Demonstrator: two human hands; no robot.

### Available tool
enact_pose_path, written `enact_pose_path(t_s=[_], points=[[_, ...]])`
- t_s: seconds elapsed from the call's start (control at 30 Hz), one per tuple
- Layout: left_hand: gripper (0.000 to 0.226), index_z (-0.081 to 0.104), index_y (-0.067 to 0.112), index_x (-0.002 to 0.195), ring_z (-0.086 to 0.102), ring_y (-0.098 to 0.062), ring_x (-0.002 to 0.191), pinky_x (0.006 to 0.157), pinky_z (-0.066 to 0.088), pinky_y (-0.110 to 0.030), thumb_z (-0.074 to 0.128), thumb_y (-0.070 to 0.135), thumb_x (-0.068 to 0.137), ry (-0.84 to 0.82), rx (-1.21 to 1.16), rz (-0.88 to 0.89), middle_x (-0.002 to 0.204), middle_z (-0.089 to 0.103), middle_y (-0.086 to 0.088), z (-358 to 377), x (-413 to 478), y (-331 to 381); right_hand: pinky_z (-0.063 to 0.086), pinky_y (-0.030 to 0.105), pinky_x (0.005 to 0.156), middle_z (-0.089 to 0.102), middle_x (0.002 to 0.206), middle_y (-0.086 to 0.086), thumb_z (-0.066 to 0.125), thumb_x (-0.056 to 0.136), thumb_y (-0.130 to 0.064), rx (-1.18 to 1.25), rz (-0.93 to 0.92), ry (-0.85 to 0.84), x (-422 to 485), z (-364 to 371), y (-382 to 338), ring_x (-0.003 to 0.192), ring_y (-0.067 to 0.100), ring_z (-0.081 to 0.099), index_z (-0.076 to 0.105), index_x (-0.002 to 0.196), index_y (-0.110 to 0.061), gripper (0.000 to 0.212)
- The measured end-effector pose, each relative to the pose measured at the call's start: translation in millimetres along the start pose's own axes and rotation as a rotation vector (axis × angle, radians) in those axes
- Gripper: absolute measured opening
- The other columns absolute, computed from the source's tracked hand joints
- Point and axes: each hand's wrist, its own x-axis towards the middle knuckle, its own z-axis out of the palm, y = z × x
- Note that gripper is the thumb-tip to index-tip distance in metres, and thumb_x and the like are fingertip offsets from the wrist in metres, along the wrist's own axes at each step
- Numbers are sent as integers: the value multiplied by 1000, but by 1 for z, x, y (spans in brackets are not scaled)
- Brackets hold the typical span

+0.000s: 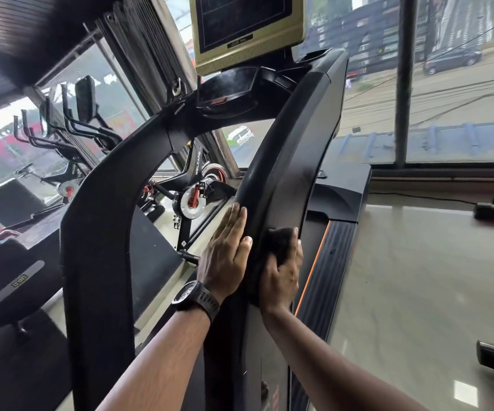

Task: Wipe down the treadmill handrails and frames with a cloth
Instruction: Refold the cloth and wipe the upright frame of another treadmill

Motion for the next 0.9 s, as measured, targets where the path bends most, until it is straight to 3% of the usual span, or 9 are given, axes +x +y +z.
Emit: enact_pose_path(t_s=[0.1,0.2,0.37,0.47,0.53,0.6,0.7,0.83,0.9], points=[[62,28,16,155,8,5,148,116,7,-9,34,31,95,9,8,13,162,18,4,1,0,-1,35,40,116,29,165,-7,45,86,-31,23,-89,10,-8,1,-9,149,17,32,26,156,-46,74],[61,27,15,155,3,12,145,116,7,-9,36,28,96,2,7,21,161,18,5,1,1,-1,32,36,113,30,165,-4,46,89,-29,-35,-222,21,10,3,-15,150,18,30,26,157,-44,73],[63,35,12,152,18,0,147,117,13,-12,40,29,92,42,54,21,160,29,-2,1,4,1,28,41,118,21,168,3,46,99,-30,-6,106,14,32,6,-24,150,28,29,16,161,-39,69],[65,40,11,150,29,-10,146,116,16,-11,38,36,90,56,72,17,157,35,-5,0,13,4,19,31,120,19,169,-4,45,95,-46,51,-182,20,10,7,-29,154,14,18,21,160,-37,70],[65,35,12,153,22,-6,148,117,13,-11,39,35,92,22,42,14,160,29,-2,1,18,6,27,36,120,24,167,-7,43,95,-50,24,-273,25,23,8,-22,153,13,23,23,159,-41,67],[65,29,13,155,15,-2,149,118,10,-12,40,32,94,-6,15,18,162,22,0,1,19,5,38,46,115,26,166,-7,43,98,-48,-34,-193,11,46,6,-16,150,19,33,20,158,-46,64],[64,28,14,155,12,0,149,118,9,-13,37,32,95,-13,-3,14,163,20,1,2,20,2,34,44,117,22,168,-2,48,103,-36,-19,-26,-13,41,7,-19,149,26,33,19,159,-43,64],[59,33,14,153,14,2,148,120,13,-17,34,31,96,5,-65,-11,162,23,3,2,20,5,25,33,121,29,166,-3,49,97,-39,-16,-397,-5,26,9,-29,152,17,26,33,157,-32,63],[58,35,14,153,15,2,148,121,14,-20,33,32,97,10,-106,-26,162,24,4,1,20,5,25,33,120,31,165,-3,47,96,-41,-90,-440,-11,41,10,-31,152,19,27,35,156,-35,62]])
